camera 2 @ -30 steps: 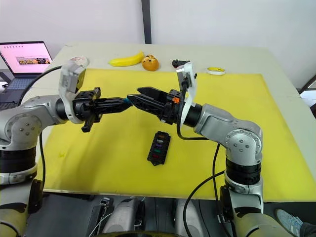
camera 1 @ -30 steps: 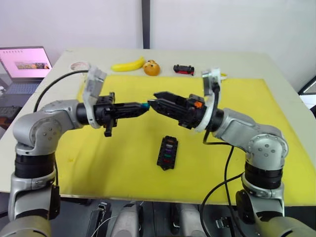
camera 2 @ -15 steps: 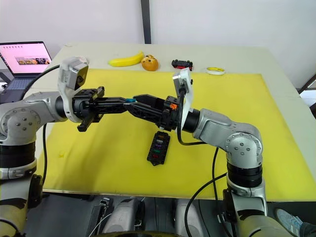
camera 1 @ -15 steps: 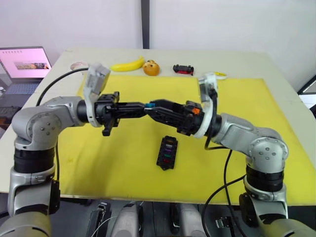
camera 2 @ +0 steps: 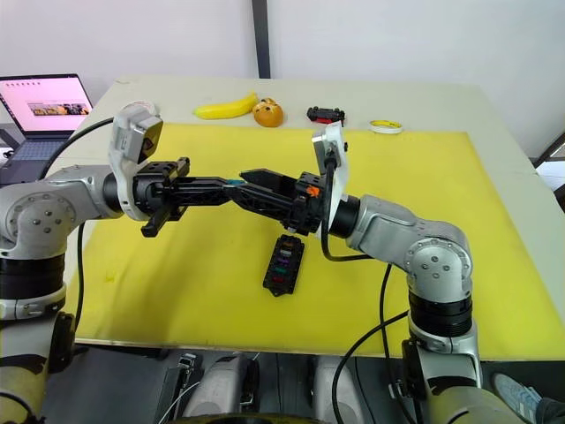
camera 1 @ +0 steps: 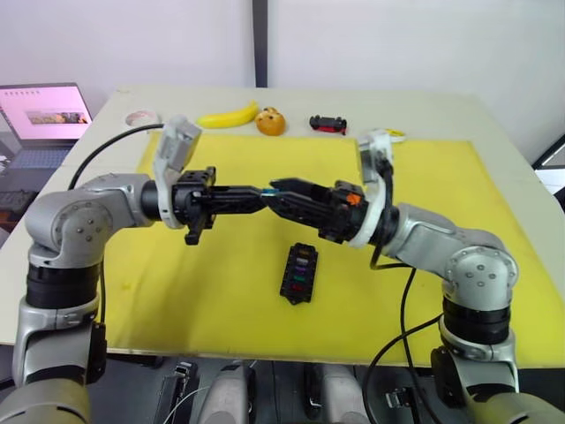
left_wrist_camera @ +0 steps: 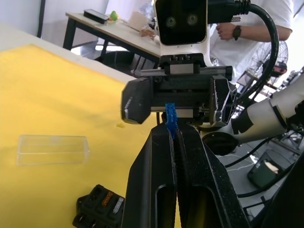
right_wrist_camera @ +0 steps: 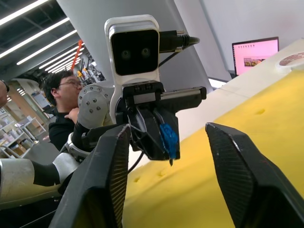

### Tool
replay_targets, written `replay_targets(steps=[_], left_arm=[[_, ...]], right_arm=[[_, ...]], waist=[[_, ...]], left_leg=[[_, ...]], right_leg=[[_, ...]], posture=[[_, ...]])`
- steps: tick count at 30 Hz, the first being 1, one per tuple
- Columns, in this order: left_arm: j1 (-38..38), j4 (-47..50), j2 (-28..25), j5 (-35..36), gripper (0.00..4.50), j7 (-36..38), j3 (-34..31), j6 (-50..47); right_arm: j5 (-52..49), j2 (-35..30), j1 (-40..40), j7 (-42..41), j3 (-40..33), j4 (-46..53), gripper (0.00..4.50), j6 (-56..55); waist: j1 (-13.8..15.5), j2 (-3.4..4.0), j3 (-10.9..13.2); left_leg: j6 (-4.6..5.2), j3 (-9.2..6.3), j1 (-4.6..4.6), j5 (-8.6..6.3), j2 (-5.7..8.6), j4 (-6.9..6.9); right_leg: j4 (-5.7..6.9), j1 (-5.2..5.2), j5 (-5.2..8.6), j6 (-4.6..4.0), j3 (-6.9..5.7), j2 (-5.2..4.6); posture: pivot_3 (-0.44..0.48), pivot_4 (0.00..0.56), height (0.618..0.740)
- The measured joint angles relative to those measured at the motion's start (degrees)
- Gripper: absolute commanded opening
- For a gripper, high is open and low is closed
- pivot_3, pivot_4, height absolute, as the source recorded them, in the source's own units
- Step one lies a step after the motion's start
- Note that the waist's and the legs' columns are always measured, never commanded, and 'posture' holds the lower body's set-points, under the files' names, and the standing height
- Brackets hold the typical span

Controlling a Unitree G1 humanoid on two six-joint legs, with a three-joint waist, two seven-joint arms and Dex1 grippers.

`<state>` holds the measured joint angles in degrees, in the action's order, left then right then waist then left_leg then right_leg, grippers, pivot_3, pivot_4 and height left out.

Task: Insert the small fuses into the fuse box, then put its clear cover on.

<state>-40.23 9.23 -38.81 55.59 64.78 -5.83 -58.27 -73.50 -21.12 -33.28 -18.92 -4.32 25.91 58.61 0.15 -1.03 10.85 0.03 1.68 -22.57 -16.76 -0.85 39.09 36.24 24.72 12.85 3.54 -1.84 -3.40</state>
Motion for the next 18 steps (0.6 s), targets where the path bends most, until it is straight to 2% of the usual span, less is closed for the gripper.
replay_targets(steps=[2,3,17,18], left_arm=[[0.0,-0.2,-0.1,0.0,0.0,0.0,-0.1,0.2],[0.0,-0.3,-0.3,0.1,0.0,0.2,-0.1,0.2],[0.3,-0.3,-0.8,0.0,0.0,1.5,0.0,0.3],[0.3,-0.3,-0.9,0.0,0.0,1.5,0.0,0.3]], right_arm=[[-0.1,-0.2,0.5,-0.1,0.1,0.3,0.4,-0.1],[-0.4,-0.4,0.7,-0.2,0.1,0.4,0.23,-0.2],[-1.8,-0.8,0.7,0.4,0.6,0.6,0.23,-0.4],[-2.1,-0.9,0.7,0.4,0.5,0.6,0.73,-0.4]], waist=[[0.0,0.0,0.0],[0.0,0.0,0.0],[0.0,0.0,0.0],[0.0,0.0,0.0]], left_leg=[[0.0,0.0,0.0,0.0,0.0,0.0],[0.0,0.0,0.0,0.0,0.0,0.0],[0.0,0.0,0.0,0.0,0.0,0.0],[0.0,0.0,0.0,0.0,0.0,0.0]], right_leg=[[0.0,0.0,0.0,0.0,0.0,0.0],[0.0,0.0,0.0,0.0,0.0,0.0],[-0.01,0.0,0.0,0.0,0.0,0.0],[-0.01,0.0,0.0,0.0,0.0,0.0]], posture=[[0.0,0.15,0.737],[0.0,0.15,0.737],[0.0,0.15,0.737],[0.0,0.15,0.737]])
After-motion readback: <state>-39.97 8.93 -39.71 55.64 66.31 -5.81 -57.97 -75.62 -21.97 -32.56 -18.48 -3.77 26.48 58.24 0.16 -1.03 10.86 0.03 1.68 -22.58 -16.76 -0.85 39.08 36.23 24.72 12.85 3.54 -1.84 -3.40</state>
